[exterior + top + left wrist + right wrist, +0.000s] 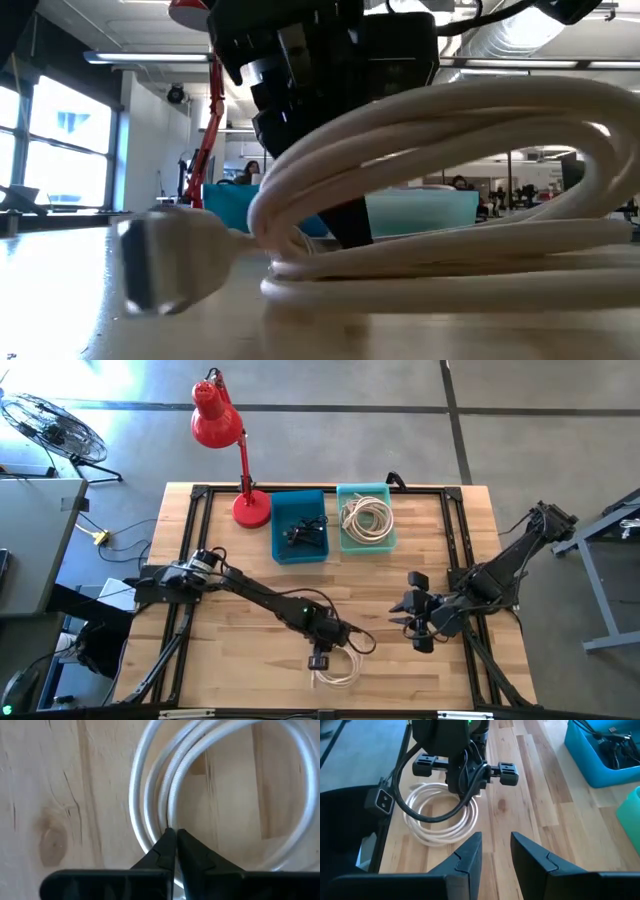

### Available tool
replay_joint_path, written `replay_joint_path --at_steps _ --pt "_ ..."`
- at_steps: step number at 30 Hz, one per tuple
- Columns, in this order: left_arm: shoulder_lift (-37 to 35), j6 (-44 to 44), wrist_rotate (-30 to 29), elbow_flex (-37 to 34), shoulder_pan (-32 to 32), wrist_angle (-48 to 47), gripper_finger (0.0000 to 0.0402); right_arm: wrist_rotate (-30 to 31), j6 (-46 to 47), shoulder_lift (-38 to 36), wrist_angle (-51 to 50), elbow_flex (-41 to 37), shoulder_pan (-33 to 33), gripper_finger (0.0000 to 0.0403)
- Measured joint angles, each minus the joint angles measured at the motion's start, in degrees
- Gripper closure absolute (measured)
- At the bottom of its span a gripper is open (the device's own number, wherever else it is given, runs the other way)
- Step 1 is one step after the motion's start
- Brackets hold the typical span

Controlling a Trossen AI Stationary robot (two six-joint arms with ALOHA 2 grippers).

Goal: Pick & Place USB Port
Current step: Put the white hdmi cable into the green bin

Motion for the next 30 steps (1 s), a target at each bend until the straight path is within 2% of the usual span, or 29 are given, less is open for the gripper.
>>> replay_joint_path --at_steps 5,16,24,30 --pt "-0.44 2.07 -3.0 -0.11 -0.13 -0.1 0.04 1.33 -0.02 0.0 0.0 0.0 1.27 0.0309" --pt "-0.47 3.62 -5.19 0.15 -0.02 -2.19 0.0401 3.49 -0.02 0.0 -0.02 0.0 2.91 0.0309" --pt "0.22 8.01 -11.15 8.88 -0.02 -13.57 0.0401 3.61 -0.01 0.0 -0.04 0.0 3.01 0.0309" --pt "0.13 8.65 -11.06 10.95 -0.02 -17.23 0.0401 3.21 0.0 0.0 -0.07 0.0 3.01 0.0309"
